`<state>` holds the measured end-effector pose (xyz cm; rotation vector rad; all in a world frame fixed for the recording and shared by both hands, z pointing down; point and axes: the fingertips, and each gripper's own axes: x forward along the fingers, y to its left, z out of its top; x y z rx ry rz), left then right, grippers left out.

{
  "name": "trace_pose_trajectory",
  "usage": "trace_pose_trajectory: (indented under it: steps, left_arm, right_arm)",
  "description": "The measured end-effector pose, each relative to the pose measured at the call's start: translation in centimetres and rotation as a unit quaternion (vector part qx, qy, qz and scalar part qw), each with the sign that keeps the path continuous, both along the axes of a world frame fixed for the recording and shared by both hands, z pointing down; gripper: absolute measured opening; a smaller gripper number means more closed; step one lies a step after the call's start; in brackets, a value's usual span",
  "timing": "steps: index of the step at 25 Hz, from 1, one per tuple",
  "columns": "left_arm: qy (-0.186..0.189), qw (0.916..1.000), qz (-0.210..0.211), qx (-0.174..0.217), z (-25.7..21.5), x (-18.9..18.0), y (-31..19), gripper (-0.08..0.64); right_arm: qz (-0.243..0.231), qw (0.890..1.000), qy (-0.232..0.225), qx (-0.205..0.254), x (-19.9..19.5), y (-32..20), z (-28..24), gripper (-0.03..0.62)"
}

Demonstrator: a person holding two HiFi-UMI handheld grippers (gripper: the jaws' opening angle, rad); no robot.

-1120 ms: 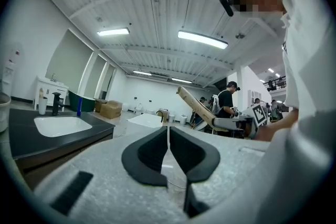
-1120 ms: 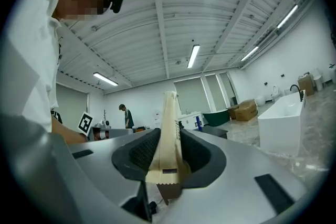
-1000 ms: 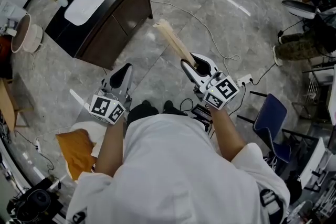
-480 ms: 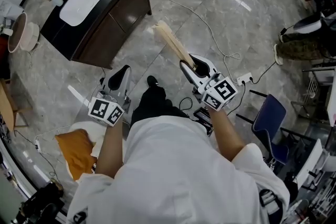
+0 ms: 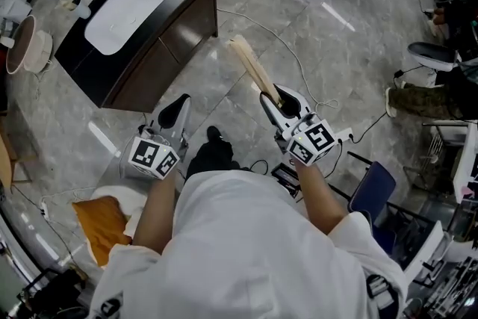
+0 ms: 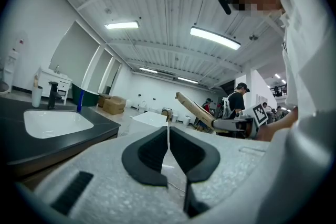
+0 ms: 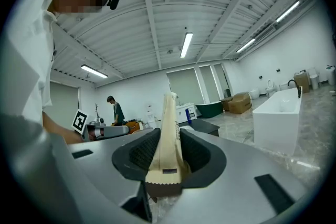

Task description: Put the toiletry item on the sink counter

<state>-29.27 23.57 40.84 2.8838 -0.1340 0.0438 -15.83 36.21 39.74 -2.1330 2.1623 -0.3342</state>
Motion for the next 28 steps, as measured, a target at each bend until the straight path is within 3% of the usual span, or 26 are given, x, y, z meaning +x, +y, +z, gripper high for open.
trace_pose_trajectory:
  steps: [10,21,28]
  left_arm:
    - [0.011,0.9999,0.009,-0.003,-0.2,3.7,-8.7,0.026]
    - [0.023,0.9996,0.006,-0.015,0.0,5.5,-13.9,0.023]
    - [0.022,0.9996,0.004,-0.018,0.4,8.6,-16.6,0.023]
  right_arm:
    - [0.0,1.0,0.021,-0.003,4.2,-9.4,-1.5,0.123]
    - [0.014,0.999,0.034,-0.009,7.1,-14.2,-2.0,0.123]
    - [0.016,0.999,0.037,-0.002,10.3,-16.7,-2.3,0.123]
